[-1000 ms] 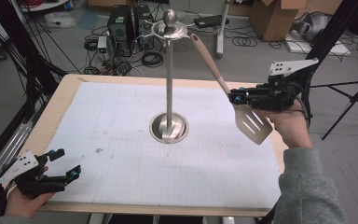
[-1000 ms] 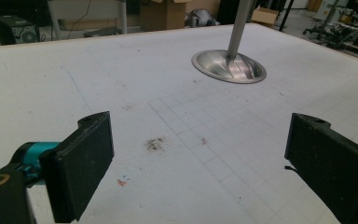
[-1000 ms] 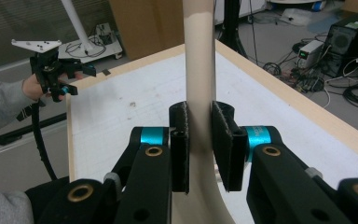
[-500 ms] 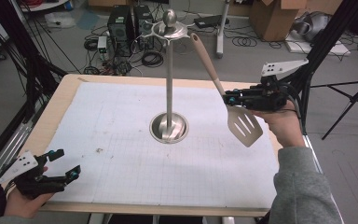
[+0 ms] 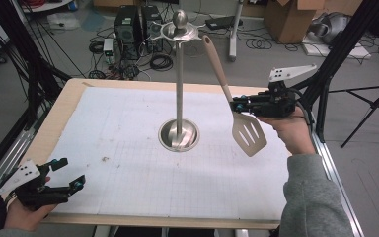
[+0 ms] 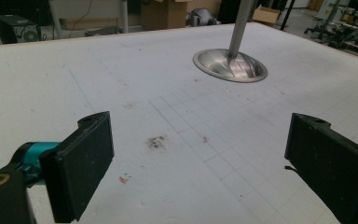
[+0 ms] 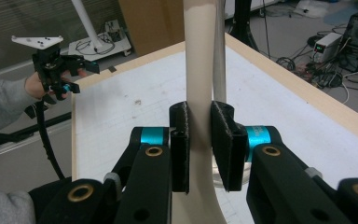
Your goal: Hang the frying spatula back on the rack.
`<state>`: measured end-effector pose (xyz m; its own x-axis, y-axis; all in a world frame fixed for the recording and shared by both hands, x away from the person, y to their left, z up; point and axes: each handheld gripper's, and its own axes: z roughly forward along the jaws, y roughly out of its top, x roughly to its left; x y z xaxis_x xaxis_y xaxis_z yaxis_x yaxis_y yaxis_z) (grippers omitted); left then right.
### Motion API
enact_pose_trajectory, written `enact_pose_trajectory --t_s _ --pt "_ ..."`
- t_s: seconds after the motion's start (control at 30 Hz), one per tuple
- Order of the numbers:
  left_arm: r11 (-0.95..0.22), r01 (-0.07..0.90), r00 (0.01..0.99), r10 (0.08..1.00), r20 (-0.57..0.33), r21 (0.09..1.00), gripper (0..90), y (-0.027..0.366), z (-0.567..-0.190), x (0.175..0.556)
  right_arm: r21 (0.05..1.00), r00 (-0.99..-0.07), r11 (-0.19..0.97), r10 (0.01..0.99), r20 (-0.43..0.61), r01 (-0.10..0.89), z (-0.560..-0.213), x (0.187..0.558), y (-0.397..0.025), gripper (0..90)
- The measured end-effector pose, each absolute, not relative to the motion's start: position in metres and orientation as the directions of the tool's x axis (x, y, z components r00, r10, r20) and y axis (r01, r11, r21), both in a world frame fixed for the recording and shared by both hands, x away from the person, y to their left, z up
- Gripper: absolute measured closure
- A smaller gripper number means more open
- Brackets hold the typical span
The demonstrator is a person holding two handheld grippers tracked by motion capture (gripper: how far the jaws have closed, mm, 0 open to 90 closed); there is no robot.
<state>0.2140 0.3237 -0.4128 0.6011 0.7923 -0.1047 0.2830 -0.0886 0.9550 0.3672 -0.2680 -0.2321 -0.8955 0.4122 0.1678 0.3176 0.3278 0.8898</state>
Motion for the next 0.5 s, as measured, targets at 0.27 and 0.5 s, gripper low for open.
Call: enact_pose_trajectory --t_s 0.27,0.5 --pt "-0.088 0.283 0.600 0.793 -0.104 0.955 8.4 0.3246 -0.4128 0.2134 0.888 -0.898 0.329 0.403 0.176 0.321 -0.2366 0.3717 -0.2621 77.6" --pt "-0.089 0.284 0.599 0.794 -0.104 0.955 8.4 0.3248 -0.4131 0.2129 0.889 -0.902 0.321 0.390 0.188 0.325 -0.2402 0.3752 -0.2604 77.5"
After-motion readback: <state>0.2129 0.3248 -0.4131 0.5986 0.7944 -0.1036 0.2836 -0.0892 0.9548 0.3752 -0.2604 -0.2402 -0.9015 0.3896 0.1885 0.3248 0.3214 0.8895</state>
